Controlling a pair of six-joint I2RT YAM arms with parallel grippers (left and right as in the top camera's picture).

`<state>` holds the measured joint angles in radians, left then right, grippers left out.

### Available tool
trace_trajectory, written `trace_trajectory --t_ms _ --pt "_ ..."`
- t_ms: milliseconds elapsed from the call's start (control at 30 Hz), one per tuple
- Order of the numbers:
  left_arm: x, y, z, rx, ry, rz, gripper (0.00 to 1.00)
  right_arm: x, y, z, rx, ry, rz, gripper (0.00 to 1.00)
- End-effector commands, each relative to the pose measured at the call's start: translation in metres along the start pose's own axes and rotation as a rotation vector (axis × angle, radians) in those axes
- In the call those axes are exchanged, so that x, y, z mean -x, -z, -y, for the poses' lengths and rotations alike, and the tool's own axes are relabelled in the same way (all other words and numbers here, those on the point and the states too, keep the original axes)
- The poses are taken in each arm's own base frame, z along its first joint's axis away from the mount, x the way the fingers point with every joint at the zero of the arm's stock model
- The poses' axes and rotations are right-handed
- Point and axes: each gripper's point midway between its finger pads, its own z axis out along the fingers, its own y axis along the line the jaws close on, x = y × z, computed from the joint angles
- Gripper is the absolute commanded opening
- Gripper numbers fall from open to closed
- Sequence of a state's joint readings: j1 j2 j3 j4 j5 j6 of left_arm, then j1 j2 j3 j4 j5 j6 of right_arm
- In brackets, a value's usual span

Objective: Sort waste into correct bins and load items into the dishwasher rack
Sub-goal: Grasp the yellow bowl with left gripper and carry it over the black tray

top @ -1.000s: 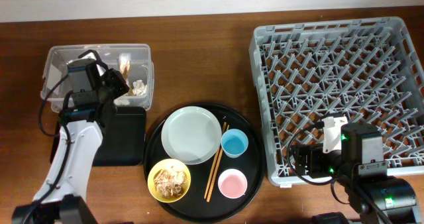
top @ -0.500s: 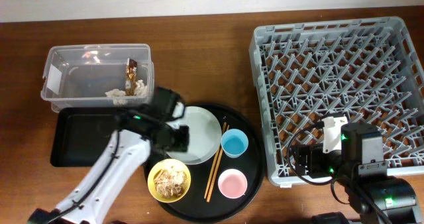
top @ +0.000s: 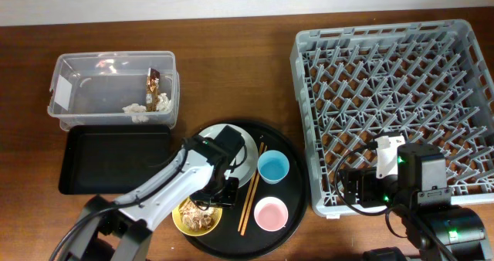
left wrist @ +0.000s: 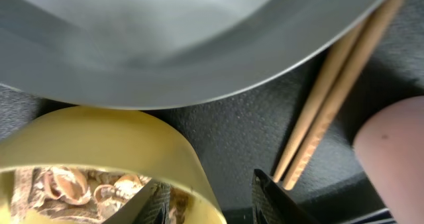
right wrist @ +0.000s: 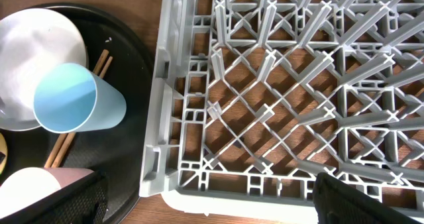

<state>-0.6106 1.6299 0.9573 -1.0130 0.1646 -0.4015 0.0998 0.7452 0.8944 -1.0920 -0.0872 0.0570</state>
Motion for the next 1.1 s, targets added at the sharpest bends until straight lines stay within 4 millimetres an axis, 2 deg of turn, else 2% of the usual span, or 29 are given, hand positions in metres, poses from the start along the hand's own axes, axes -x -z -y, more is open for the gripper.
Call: trace_trajectory --t_ms 0,33,233,300,367,500,567,667,767,833,900,1067 --pt "-0.003 -0.01 -0.003 0.019 0.014 -0.024 0.28 0.005 0.004 -0.002 0.01 -0.006 0.018 0.99" --pt "-0.002 -0.01 -0.003 0.018 0.013 -0.021 0.23 0.005 0.004 -0.002 0.01 -0.006 0.018 0.99" --pt "-0.004 -0.02 -0.011 0.051 0.021 -0.029 0.22 0.005 0.004 -0.002 0.01 -0.006 0.018 0.99" --pt "-0.005 -0.022 -0.011 0.049 0.023 -0.027 0.13 0.005 0.004 -0.002 0.01 -0.006 0.018 0.99" --pt "-0.005 -0.022 -0.011 0.049 0.024 -0.029 0.0 0.005 0.004 -0.002 0.01 -0.006 0.018 0.99" --pt "-0.002 -0.019 -0.01 0.047 0.023 -0.02 0.0 0.004 0.004 -0.002 0.009 -0.007 0.015 0.99" --pt "0.003 -0.006 -0.014 0.079 0.022 0.013 0.0 0.003 0.004 -0.002 0.009 -0.006 0.012 0.99" --pt "0.024 0.035 -0.02 0.141 0.02 0.144 0.0 0.003 0.004 -0.002 0.009 -0.006 0.012 0.99" --pt "0.045 0.072 -0.031 0.121 0.047 0.263 0.0 0.003 0.004 -0.002 0.009 -0.006 0.012 0.99" --pt "0.06 0.099 -0.06 0.098 0.106 0.34 0.0 0.003 0.004 -0.002 0.009 -0.006 0.012 0.99" --pt "0.07 0.109 -0.079 -0.021 0.101 0.368 0.0 0.003 0.004 -0.002 0.009 -0.006 0.012 0.99" --pt "0.082 0.134 -0.109 -0.369 0.064 0.494 0.0 0.003 0.004 -0.002 0.009 -0.006 0.012 0.99"
